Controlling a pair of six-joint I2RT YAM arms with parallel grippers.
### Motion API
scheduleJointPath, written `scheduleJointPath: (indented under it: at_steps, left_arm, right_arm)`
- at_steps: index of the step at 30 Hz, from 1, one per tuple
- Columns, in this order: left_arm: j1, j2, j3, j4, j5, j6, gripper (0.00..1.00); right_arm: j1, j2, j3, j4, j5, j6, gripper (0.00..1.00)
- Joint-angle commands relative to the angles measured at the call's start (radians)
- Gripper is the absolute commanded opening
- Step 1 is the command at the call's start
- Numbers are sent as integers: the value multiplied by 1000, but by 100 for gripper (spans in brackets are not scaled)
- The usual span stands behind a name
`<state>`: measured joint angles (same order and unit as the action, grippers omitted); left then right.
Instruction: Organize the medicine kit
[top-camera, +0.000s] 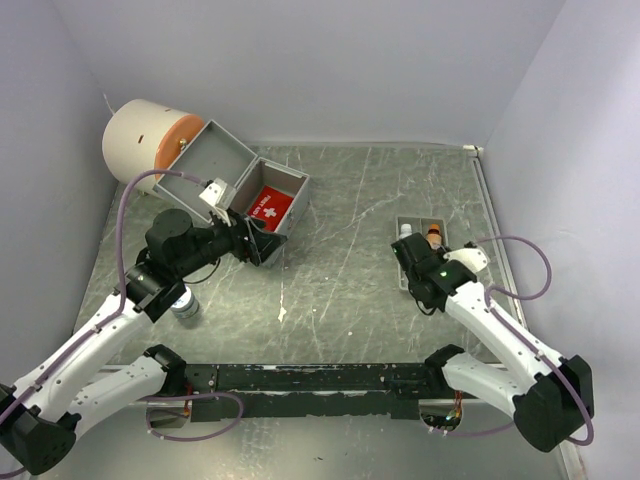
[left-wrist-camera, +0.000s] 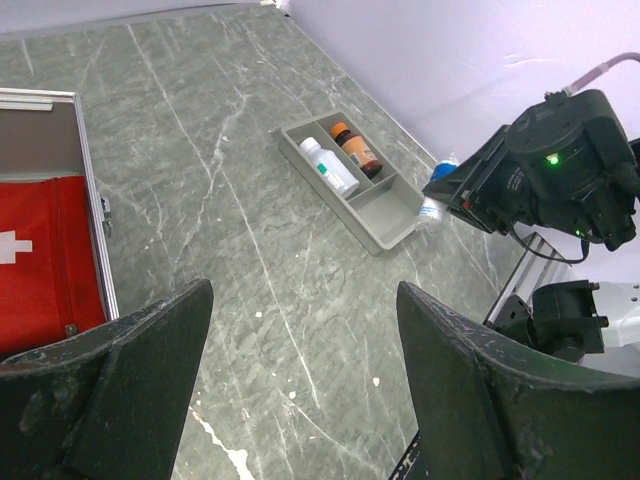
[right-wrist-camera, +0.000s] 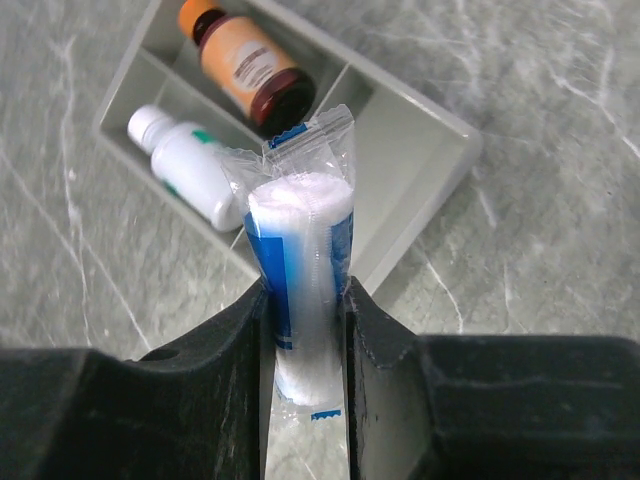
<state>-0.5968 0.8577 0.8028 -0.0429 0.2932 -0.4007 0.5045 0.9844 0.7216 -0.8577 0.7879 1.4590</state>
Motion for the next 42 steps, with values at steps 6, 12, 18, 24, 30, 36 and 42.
scheduleJointPath:
  at_steps: [6, 12, 18, 24, 30, 36, 42]
  left_arm:
    - [-4, 11, -3, 2, -34, -10, 84]
    - [-4, 12, 2, -16, -62, 1, 84]
    - [-4, 11, 19, -58, -95, 26, 84]
    - [-4, 21, 18, -52, -86, 22, 84]
    - [-5, 35, 19, -51, -90, 19, 84]
    - [-5, 98, 40, -84, -115, 16, 93]
    - [-5, 225, 130, -217, -254, 17, 94]
  right_arm:
    - [-164, 73, -15, 47, 41, 141, 26]
    - [-325, 114, -86, 310, -196, 45, 24]
    - [-357, 175, -102, 354, -295, 96, 24]
    - [-400, 218, -116, 355, -363, 153, 27]
    - [-407, 227, -99, 317, -366, 159, 55]
    - [-407, 176, -61, 262, -326, 80, 58]
    - [-407, 122, -44, 302, -294, -151, 58]
